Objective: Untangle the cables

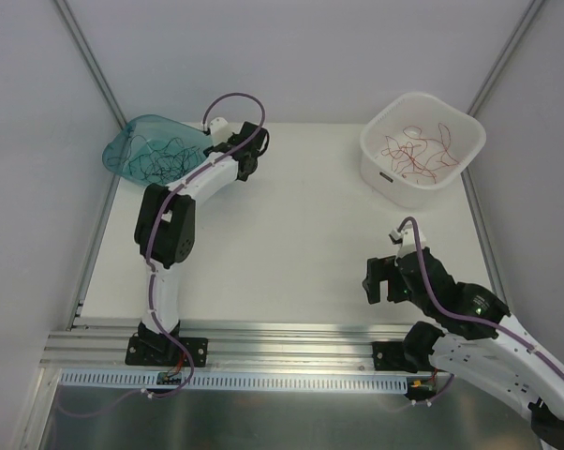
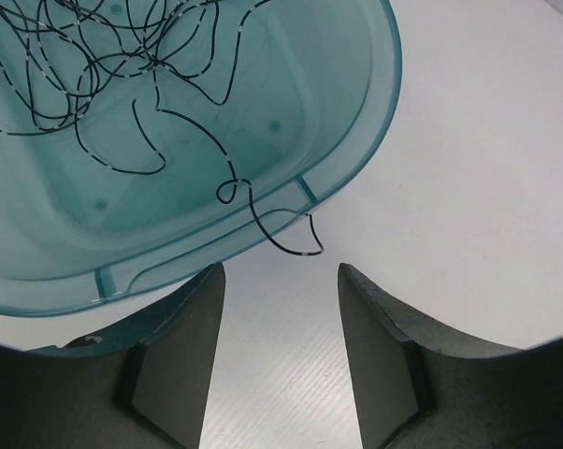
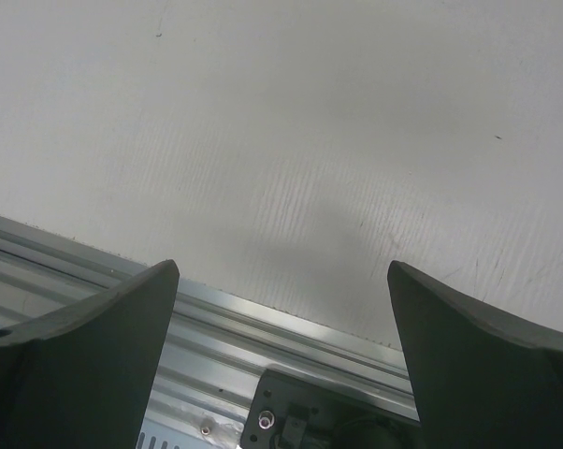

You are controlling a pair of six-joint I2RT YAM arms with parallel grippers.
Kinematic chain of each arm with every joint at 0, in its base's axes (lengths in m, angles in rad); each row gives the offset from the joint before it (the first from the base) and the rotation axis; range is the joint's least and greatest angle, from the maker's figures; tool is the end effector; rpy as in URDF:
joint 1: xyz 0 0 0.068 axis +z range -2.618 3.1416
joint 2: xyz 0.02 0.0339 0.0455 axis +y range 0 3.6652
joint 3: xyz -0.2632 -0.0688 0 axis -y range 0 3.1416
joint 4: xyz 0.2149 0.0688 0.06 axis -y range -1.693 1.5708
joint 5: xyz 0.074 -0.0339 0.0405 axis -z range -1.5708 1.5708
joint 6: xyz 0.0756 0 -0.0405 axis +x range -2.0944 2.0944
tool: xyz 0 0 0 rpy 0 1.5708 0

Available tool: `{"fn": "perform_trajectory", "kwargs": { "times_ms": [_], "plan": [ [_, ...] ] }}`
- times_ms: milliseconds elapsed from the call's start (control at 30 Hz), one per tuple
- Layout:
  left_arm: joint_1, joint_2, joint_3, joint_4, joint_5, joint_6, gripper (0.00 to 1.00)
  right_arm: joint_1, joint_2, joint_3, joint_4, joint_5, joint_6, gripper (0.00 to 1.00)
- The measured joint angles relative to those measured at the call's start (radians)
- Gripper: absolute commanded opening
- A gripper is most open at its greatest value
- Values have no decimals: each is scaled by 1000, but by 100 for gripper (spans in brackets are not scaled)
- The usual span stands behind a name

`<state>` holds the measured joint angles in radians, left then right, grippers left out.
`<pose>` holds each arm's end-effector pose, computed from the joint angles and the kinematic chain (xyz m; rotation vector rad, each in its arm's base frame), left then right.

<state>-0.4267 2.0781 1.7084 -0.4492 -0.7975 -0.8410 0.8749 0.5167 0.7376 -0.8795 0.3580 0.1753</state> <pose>0.4380 -0.1397 0.2292 -0.7683 1.9694 0.2204 0.0859 0.0615 0.2605 -0.5651 2.1136 0.1948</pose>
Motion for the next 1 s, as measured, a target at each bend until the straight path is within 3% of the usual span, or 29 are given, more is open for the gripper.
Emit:
{"fn": "perform_trajectory", "kwargs": {
  "times_ms": [467,600,767,1000],
  "plan": [
    [-8,95,45,-2,-131,-88,39,0,-39,-31,2,-5,-8,100],
    [-9,96,45,-2,-154,-89,28,0,-39,-33,4,-7,-13,99],
    [-10,96,45,-2,-158,-84,7,0,-48,-38,9,-7,-16,100],
    [-11,85,23,-3,-112,-66,1,0,-61,-43,11,-7,-19,100]
  ]
}}
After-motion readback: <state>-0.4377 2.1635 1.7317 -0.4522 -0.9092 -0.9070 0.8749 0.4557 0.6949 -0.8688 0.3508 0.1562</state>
